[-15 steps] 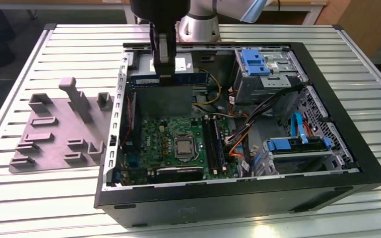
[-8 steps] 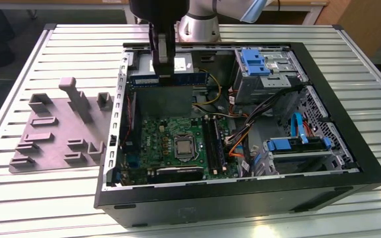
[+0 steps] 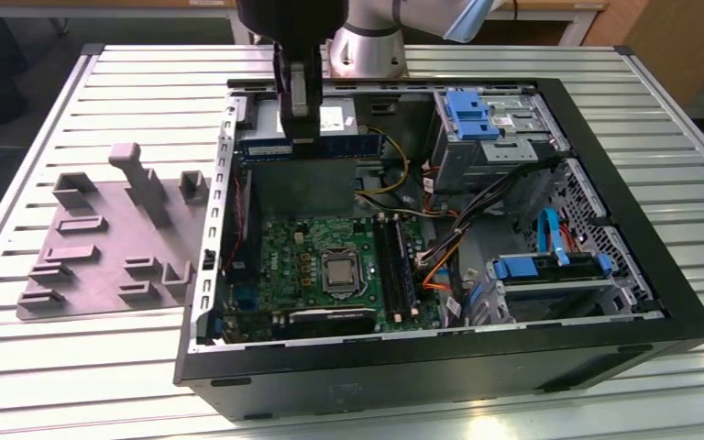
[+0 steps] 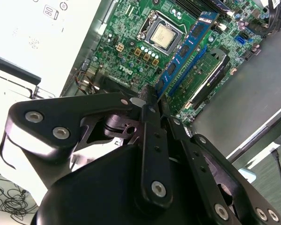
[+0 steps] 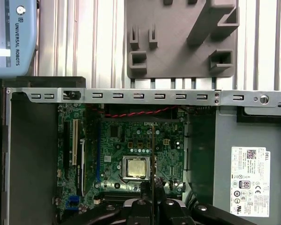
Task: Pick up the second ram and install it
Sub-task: 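Insert the second ram into the second slot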
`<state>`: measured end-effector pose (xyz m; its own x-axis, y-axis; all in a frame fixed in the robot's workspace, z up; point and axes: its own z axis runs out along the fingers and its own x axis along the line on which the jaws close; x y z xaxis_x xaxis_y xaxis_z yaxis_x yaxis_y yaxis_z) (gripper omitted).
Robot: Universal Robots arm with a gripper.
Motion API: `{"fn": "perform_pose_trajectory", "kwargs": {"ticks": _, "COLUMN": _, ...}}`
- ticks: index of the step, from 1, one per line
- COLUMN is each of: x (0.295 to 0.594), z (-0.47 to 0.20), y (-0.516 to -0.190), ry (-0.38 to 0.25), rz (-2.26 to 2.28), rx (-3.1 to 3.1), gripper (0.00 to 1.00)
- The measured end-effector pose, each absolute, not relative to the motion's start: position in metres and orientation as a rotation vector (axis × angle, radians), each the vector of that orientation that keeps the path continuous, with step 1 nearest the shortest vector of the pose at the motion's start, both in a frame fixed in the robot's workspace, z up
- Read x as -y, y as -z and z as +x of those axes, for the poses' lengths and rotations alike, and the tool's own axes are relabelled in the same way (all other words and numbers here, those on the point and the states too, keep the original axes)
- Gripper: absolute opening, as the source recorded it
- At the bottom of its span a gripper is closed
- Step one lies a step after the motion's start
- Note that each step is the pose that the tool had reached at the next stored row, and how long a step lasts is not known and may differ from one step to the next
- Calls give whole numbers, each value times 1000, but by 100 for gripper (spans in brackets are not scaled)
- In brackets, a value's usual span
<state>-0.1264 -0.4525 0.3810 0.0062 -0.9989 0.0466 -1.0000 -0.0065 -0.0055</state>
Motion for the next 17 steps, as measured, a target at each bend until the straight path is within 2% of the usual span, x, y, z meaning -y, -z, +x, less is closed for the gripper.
{"fn": "perform_pose_trajectory", "kwargs": {"ticks": 17, "x": 452, "z": -140, "y": -381, "ry": -58, "rz": 2208, "rx": 2194, "gripper": 14}}
